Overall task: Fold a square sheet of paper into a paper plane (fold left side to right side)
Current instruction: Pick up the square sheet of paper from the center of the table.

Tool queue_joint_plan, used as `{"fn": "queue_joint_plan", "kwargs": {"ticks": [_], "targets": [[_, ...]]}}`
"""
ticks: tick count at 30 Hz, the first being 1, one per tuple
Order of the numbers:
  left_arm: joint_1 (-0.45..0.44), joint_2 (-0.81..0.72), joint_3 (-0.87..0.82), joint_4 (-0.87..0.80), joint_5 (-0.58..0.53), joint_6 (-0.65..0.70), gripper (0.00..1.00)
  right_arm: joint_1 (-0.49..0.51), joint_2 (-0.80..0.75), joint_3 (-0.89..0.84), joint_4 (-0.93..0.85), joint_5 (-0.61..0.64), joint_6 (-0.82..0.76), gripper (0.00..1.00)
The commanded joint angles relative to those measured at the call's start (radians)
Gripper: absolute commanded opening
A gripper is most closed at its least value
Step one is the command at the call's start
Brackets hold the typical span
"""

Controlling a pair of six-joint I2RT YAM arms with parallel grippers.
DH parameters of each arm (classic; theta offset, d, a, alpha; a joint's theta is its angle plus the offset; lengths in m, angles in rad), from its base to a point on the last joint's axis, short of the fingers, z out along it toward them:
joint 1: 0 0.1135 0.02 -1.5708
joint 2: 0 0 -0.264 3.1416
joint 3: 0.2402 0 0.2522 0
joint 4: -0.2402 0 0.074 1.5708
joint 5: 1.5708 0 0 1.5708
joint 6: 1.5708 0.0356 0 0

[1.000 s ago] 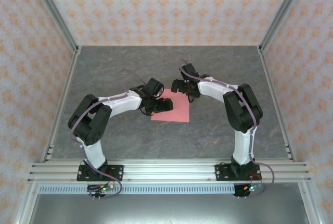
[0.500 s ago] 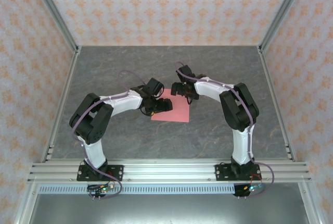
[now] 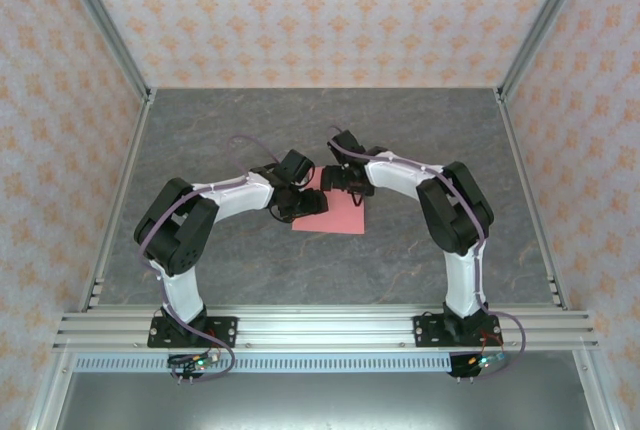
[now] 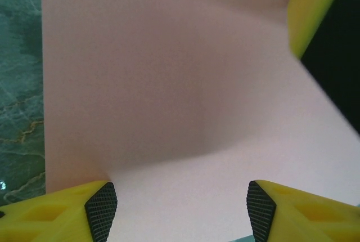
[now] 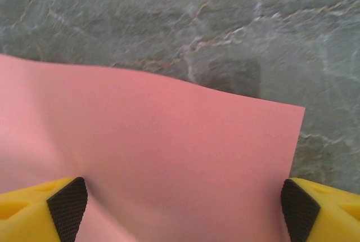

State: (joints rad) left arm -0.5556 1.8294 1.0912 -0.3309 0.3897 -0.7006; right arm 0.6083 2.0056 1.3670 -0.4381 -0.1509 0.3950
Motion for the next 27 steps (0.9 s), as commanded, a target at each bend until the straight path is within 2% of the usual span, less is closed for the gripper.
{"fn": "queue_joint_plan", "kwargs": {"ticks": [1,10,17,21,27], "targets": [[-0.001,0.032,-0.028,0.01,0.023,-0.014,0.65,0.041,-0.002,0.012,-0.092,-0.129,0.008,0.87],[0.035,-0.073,-0.107,0.131,0.04,-0.037,0.64,0.041,-0.015,0.011,-0.107,-0.161,-0.024,0.59],[0.17,-0.254,-0.169,0.126,0.072,0.021,0.68,0.02,-0.053,-0.006,-0.059,-0.244,-0.04,0.34],[0.276,-0.328,-0.207,0.141,0.143,0.042,0.7,-0.013,-0.096,-0.044,0.015,-0.351,-0.029,0.3],[0.412,-0.429,-0.269,0.259,0.294,0.021,0.73,-0.092,-0.202,-0.127,0.162,-0.554,-0.011,0.26]]}}
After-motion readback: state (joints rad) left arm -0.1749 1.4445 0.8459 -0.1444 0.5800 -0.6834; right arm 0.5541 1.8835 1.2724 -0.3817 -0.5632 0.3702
